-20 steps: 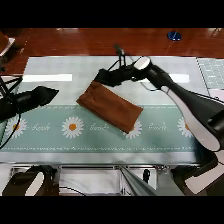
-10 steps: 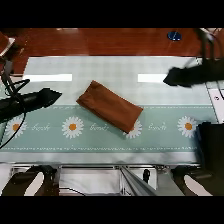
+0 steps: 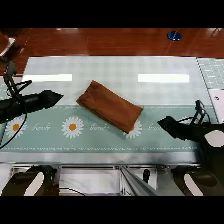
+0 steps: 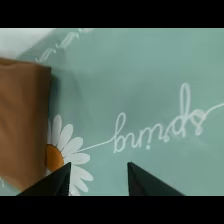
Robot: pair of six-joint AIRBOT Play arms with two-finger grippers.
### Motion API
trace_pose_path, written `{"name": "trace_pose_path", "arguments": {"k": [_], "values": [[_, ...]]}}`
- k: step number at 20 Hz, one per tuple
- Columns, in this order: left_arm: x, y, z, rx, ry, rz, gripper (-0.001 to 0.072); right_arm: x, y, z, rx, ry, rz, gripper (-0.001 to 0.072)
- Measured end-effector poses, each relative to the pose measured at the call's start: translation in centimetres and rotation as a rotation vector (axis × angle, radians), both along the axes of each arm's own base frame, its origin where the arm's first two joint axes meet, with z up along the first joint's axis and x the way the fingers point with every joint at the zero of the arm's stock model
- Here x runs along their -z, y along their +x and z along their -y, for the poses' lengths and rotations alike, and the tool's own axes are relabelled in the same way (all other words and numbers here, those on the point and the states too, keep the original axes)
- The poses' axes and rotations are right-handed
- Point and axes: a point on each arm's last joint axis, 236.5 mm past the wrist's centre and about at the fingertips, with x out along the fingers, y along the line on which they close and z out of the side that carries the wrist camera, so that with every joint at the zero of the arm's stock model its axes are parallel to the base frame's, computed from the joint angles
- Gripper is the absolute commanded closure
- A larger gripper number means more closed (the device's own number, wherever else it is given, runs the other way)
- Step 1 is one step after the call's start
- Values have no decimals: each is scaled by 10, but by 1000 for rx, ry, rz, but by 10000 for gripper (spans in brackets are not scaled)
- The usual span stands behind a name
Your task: Fold the shirts.
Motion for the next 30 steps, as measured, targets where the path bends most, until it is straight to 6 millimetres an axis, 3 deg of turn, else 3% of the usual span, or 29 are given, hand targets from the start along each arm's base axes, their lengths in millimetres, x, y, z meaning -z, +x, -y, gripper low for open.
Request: {"name": "trace_pose_path", "arguments": {"k": [7,14,15,17,18,24,27,30], "values": [[2,-1,0,7,5,0,689,41,7,-51,-19,257,-111,293],[2,-1,0,9,6,0,688,51,40,-108,-158,324,-155,304],[2,-1,0,9,6,0,689,51,46,-117,-183,325,-154,354],[2,-1,0,9,6,0,689,51,54,-134,-243,311,-144,660],[2,-1,0,9,6,0,688,49,60,-142,-267,307,-129,690],[2,-1,0,9,6,0,688,3,97,-173,-451,271,12,691],[2,-1,0,9,6,0,688,-47,124,-178,-540,210,109,692],[2,-1,0,9,6,0,688,-118,158,-169,-592,134,233,691]]}}
